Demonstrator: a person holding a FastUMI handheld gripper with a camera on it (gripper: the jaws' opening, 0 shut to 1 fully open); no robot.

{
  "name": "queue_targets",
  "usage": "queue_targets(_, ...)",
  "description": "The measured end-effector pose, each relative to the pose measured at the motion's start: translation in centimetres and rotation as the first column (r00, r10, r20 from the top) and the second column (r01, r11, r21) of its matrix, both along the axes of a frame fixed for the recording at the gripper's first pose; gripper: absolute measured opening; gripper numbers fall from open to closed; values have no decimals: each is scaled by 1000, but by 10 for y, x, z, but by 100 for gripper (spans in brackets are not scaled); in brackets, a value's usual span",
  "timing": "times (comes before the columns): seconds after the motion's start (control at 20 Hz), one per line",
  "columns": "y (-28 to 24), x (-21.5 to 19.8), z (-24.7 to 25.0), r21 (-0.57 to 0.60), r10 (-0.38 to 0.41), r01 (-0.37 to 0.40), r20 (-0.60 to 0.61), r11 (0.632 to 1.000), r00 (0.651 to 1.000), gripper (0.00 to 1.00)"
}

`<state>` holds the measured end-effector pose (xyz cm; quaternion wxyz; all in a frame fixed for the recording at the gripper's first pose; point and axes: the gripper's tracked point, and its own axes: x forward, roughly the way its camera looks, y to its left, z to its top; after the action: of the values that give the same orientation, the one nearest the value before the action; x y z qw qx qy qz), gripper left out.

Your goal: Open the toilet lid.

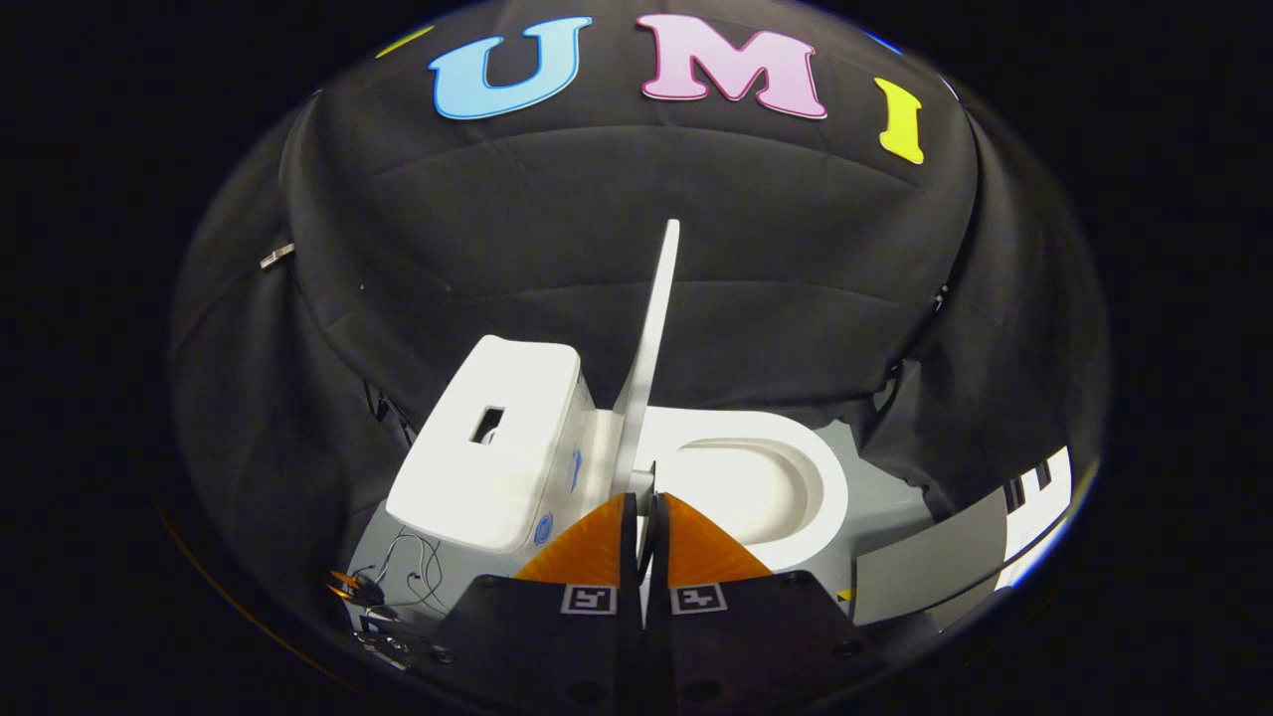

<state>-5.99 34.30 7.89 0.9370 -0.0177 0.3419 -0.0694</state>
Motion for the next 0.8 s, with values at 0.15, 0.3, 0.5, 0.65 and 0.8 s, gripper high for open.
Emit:
queue_targets(0.15,15,2,0,-24,3,-3,10,1000,1000,5)
queue_targets(0.3,26,6,2,-45,-2,3,16,999,1000,5)
queue_targets(0.5,34,7,3,-122,-5,8,26,993,1000,5)
queue_targets(0.65,51,10,1,-143,5,0,34,990,999,5)
queue_targets(0.8,62,12,1,-173,4,3,42,985,999,5)
